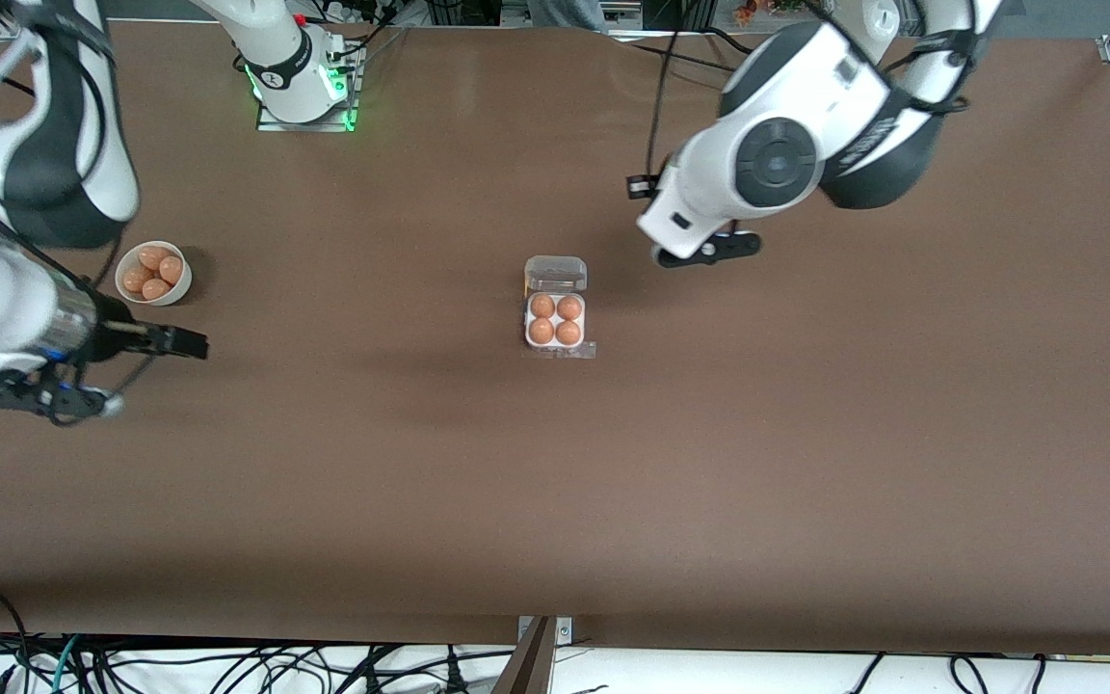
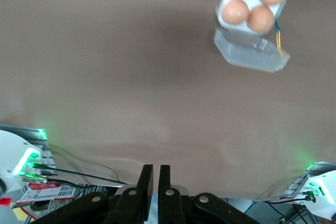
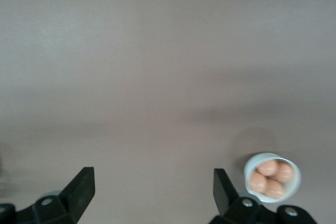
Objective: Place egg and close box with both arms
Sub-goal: 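Withdraw the right gripper toward the bowl while the left gripper approaches the carton, then lower the left gripper onto the carton lid and press it shut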
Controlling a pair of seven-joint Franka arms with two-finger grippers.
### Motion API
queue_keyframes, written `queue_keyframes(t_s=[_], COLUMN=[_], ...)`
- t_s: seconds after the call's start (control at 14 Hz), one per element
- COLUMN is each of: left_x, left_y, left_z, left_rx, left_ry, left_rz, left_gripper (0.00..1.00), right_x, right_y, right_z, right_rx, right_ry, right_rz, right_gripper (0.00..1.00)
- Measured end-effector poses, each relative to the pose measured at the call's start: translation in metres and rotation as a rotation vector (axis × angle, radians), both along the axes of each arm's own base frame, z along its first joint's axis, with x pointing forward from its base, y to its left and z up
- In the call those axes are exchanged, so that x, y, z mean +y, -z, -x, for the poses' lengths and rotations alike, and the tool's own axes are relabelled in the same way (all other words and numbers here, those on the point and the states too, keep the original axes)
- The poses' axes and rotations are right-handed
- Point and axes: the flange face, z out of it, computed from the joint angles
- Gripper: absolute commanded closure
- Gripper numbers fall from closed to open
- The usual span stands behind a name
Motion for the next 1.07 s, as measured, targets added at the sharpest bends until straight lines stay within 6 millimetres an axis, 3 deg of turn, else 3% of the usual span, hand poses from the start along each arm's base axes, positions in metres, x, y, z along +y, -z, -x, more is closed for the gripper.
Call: queue_keyframes(t_s=[0.21,0.43,0.64,1.07], left_x=[-0.048,-0.078,-0.098,-0.116], left_y=[0.034,0.061,0.089,0.151], left_z=[0.012,0.02,0.026,0.025], left_rx=[0.049,0.098,0.112,0.067], left_ry=[0.029,0.06,0.066,0.058], left_rz=[0.008,0.015,0.029,-0.002], left_gripper=[0.97,0.98,0.97,0.95], right_x=[-0.013,-0.023,-0.039,-0.047], right_y=[-0.062,-0.1,-0.113,-0.096], right_z=[0.041,0.073,0.082,0.082], right_rx=[-0.064,-0.089,-0.11,-0.081], right_ry=[-0.013,0.002,0.032,0.07], right_rz=[0.026,0.024,0.023,-0.026], right_gripper=[0.0,0.0,0.0,0.0])
